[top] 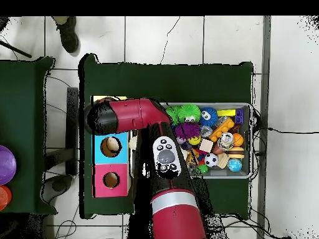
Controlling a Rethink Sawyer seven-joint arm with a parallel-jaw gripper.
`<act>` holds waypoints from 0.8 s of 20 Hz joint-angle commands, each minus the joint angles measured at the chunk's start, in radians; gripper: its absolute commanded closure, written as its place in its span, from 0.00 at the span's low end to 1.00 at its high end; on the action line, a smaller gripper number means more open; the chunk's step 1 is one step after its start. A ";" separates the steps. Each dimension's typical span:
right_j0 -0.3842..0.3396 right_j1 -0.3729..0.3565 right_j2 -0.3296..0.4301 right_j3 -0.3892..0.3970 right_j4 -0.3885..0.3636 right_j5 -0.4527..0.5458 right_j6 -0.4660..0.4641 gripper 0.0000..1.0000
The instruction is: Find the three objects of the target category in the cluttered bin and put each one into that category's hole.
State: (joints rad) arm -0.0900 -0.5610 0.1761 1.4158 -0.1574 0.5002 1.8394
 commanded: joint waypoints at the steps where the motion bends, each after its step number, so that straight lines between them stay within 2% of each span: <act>1: 0.011 0.017 0.044 0.133 -0.050 0.011 0.021 1.00; 16: 0.032 0.016 0.023 0.176 -0.042 -0.039 0.066 1.00</act>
State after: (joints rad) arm -0.0571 -0.5674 0.1758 1.4633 -0.1572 0.4734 1.8394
